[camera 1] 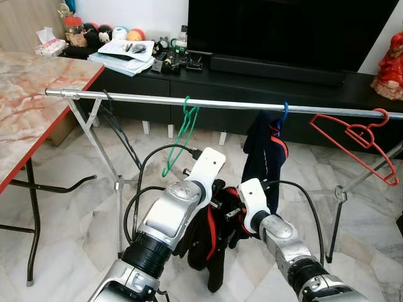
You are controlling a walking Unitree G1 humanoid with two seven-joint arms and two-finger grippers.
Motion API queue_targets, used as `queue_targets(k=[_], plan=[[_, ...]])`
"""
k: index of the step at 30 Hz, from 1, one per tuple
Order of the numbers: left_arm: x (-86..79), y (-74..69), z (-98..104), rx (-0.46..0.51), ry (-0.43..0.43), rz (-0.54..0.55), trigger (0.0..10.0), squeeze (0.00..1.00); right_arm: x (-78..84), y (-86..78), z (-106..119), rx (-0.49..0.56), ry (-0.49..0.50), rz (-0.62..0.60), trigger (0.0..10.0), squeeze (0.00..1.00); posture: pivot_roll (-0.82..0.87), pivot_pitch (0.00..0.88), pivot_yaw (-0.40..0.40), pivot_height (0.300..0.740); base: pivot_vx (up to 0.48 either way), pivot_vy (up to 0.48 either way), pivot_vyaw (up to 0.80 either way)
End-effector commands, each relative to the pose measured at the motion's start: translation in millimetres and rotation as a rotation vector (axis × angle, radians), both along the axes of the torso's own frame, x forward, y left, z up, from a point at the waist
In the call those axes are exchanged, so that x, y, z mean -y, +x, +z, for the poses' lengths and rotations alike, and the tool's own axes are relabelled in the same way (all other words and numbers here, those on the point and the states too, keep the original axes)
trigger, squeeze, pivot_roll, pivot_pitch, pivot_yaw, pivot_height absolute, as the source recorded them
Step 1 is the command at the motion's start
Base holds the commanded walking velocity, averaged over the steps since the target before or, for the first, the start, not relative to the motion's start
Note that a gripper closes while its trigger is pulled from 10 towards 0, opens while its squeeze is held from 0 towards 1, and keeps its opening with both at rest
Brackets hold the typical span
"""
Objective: Hang hanger
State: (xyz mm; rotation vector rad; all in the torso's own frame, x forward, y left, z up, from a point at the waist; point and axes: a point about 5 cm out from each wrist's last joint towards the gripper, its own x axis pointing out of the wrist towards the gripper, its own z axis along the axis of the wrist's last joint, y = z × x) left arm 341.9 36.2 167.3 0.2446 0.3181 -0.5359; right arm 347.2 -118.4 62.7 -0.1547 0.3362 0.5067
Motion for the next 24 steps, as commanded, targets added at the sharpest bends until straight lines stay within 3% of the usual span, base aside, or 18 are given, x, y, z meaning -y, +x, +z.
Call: queue_targets(k=[1,7,11,13,14,16,17,20,21,22,23,24], plan=[[-1.5,-3.1,-1.9,0.013,0.023,-0.01,10.0,1.0,6.7,-2.6,-5.6,-0.027,-0.035,-0.012,0.0,0.0,0.07,0.11,-0.099,0.721,0.0,0.0,0.0],[-22.1,-6.1,-15.5,0.0,0.089,0.011,10.0,1.0,24.1,-10.7,-21.2,-0.073,-0.273,0.017,0.0,0.0,0.06,0.112,-0.101,0.721,0.0,0.0,0.0],[-47.8,-4.4,-28.5,-0.009,0.123,0.073,10.0,1.0,45.0,-15.0,-30.0,-0.07,-0.554,0.0,0.0,0.0,0.06,0.112,-0.101,0.721,0.0,0.0,0.0],[-55.8,-4.3,-34.7,-0.025,0.122,0.094,10.0,1.0,49.8,-16.0,-31.5,-0.081,-0.56,-0.04,0.0,0.0,0.06,0.111,-0.1,0.721,0.0,0.0,0.0],[-71.4,-5.5,-50.1,-0.03,0.168,0.11,10.0,0.0,57.5,-18.0,-33.9,-0.099,-0.534,-0.117,0.0,0.0,0.06,0.11,-0.099,0.721,0.0,0.0,0.0],[-82.4,-7.7,-62.8,-0.048,0.205,0.128,10.0,0.0,60.0,-19.6,-35.6,-0.114,-0.482,-0.16,0.0,0.0,0.06,0.109,-0.099,0.721,0.0,0.0,0.0],[-98.7,-12.8,-83.4,-0.087,0.218,0.173,10.0,0.0,57.7,-23.5,-39.9,-0.163,-0.288,-0.238,0.0,0.0,0.06,0.105,-0.097,0.721,0.0,0.0,0.0],[-114.0,-21.3,-104.2,-0.12,0.213,0.213,10.0,0.0,58.2,-29.7,-46.9,-0.224,-0.113,-0.324,0.0,0.0,0.06,0.103,-0.096,0.721,0.0,0.0,0.0],[-129.5,-33.9,-128.0,-0.167,0.186,0.267,10.0,0.0,64.3,-40.7,-58.3,-0.295,-0.003,-0.414,1.0,0.0,0.06,0.1,-0.095,0.721,0.0,0.0,0.0],[-135.8,-40.1,-137.4,-0.185,0.182,0.29,10.0,0.0,66.5,-45.5,-63.1,-0.321,0.037,-0.448,1.0,0.0,0.07,0.095,-0.091,0.721,0.0,0.0,0.0],[-141.4,-46.9,-146.9,-0.205,0.198,0.304,10.0,0.0,68.5,-50.0,-67.2,-0.343,0.071,-0.477,8.8,0.0,0.07,0.093,-0.09,0.721,0.0,0.0,0.0],[-145.1,-51.4,-153.1,-0.215,0.21,0.31,10.0,0.0,69.4,-52.6,-69.8,-0.356,0.091,-0.495,8.8,0.0,0.07,0.089,-0.086,0.721,0.0,0.0,0.0]])
